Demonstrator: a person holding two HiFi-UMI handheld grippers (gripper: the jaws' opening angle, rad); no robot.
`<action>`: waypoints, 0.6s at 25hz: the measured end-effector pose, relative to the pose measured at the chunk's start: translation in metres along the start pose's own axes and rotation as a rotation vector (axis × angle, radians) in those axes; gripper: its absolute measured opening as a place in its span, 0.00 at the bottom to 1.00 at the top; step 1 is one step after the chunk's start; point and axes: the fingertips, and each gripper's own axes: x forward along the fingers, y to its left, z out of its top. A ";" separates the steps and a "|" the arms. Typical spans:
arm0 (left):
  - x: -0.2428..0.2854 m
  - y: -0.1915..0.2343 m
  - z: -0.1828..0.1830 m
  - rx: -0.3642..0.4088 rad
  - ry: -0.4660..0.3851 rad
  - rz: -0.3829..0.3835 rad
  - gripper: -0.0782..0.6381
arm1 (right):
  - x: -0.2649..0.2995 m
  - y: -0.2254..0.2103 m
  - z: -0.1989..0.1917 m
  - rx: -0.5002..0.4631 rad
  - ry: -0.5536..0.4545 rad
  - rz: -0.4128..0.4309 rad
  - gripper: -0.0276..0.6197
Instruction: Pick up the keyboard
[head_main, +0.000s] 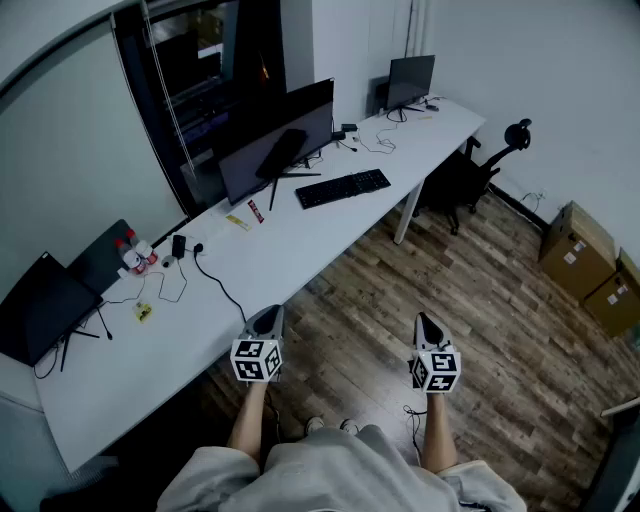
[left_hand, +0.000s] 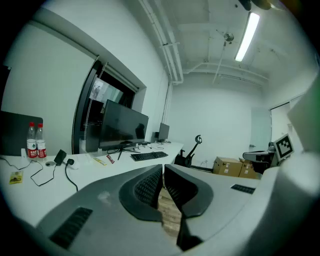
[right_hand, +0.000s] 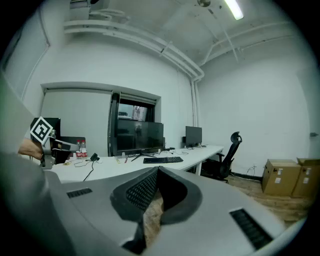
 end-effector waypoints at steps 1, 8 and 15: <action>0.002 0.001 0.000 0.002 0.000 0.000 0.14 | 0.002 0.000 0.000 0.000 -0.002 0.002 0.04; 0.006 -0.003 -0.001 0.001 -0.001 0.001 0.14 | 0.004 -0.003 0.000 0.002 -0.006 0.008 0.04; 0.011 -0.025 -0.001 -0.037 -0.005 -0.111 0.48 | 0.008 -0.001 0.004 0.043 -0.033 0.083 0.51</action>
